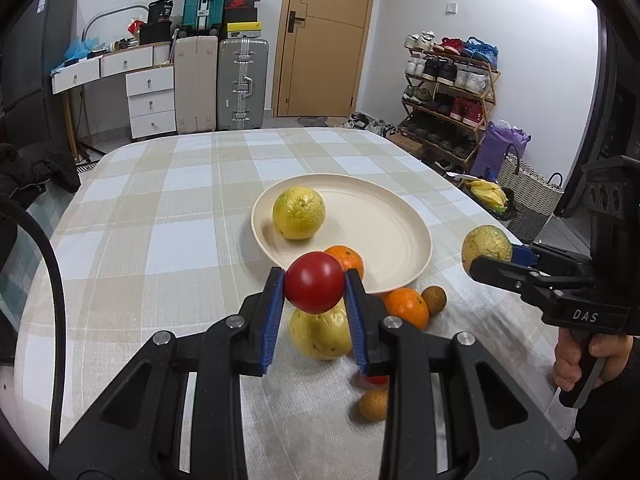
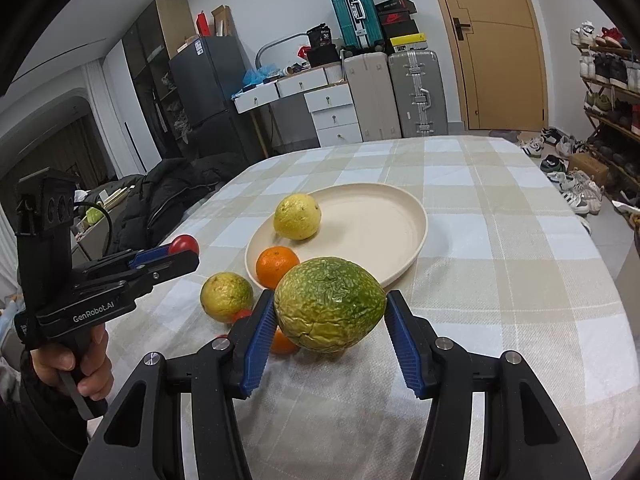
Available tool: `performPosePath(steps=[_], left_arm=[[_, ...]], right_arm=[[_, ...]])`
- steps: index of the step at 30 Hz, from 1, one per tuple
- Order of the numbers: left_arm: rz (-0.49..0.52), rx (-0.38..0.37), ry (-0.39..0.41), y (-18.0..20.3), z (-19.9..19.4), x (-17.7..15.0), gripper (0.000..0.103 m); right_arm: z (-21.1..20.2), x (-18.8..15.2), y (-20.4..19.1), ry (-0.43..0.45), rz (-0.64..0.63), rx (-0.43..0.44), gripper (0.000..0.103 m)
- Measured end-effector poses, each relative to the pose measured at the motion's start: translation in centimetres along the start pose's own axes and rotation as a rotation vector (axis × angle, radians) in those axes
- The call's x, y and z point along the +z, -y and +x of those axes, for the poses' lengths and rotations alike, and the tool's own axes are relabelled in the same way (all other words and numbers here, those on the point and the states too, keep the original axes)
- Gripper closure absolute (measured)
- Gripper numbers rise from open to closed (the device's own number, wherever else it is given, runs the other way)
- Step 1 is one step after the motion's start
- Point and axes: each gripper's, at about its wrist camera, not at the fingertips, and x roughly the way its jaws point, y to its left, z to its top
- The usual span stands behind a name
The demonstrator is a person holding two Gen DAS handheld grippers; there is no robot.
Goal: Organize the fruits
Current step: 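Carry the tomato and green fruit over the plate and release both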
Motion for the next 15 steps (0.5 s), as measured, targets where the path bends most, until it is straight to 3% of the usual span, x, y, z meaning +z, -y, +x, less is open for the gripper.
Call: performPosePath(steps=[15], left_arm=[[-0.008, 0.042, -0.013, -1.3, 4.2, 2.4, 0.076]], right_arm=[[1.8, 2.9, -0.2, 0.012, -0.02, -0.01, 0.047]])
